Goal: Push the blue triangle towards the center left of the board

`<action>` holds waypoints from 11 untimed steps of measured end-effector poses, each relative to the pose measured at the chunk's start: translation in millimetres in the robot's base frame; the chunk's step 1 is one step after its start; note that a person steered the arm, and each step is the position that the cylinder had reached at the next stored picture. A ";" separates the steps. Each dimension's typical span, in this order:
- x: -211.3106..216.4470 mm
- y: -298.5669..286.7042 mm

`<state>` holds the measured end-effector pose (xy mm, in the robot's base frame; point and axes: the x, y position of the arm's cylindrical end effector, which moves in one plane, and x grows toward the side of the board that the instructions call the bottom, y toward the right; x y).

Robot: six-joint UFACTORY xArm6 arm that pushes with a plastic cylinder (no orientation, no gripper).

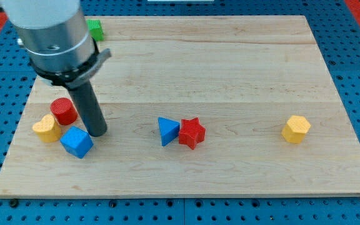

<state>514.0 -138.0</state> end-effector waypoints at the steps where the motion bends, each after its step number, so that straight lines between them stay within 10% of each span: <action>1: 29.7 -6.1; 9: -50.6 179.5; 11: -68.1 88.0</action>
